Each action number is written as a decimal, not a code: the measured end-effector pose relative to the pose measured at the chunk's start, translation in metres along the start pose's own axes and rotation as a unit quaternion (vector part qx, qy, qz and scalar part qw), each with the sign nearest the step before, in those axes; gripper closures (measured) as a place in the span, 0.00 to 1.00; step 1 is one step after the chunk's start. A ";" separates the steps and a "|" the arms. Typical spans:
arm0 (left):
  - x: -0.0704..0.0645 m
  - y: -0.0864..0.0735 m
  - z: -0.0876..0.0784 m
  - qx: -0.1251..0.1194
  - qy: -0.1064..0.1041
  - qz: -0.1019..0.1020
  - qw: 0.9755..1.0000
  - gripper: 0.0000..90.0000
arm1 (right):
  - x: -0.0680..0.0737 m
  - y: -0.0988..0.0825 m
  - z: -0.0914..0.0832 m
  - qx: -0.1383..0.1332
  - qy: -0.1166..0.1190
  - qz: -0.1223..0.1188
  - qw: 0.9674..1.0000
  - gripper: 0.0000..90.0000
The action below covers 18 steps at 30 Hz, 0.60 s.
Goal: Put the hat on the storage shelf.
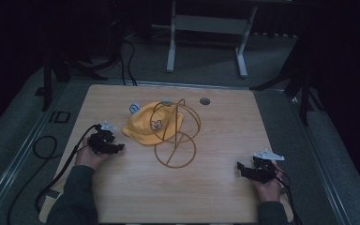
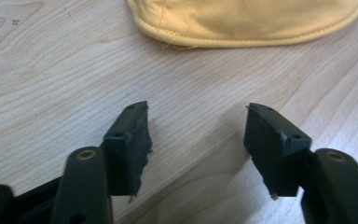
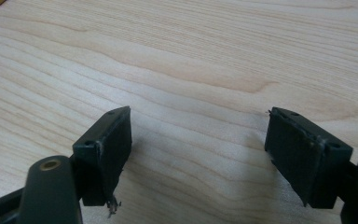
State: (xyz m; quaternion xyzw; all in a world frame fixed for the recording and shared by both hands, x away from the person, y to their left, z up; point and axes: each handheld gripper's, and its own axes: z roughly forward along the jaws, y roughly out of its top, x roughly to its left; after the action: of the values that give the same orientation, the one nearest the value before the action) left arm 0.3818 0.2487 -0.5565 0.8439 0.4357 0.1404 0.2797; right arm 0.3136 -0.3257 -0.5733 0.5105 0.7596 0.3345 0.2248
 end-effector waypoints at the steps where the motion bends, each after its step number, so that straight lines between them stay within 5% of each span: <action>1: 0.001 -0.003 -0.002 -0.005 -0.001 0.005 1.000 0.54 | 0.000 0.000 0.000 0.000 0.000 0.000 1.000 0.25; 6: 0.007 0.000 -0.010 0.036 0.001 -0.009 0.999 0.65 | 0.000 0.000 0.000 0.000 0.000 0.000 1.000 0.25; 18: 0.011 0.008 -0.037 0.020 -0.005 -0.010 1.000 0.67 | 0.000 0.000 0.000 0.000 0.000 0.000 1.000 0.25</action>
State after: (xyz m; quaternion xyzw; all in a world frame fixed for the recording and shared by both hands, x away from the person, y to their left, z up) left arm 0.3760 0.2668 -0.5216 0.8457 0.4452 0.1243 0.2666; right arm 0.3136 -0.3257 -0.5733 0.5103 0.7599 0.3341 0.2248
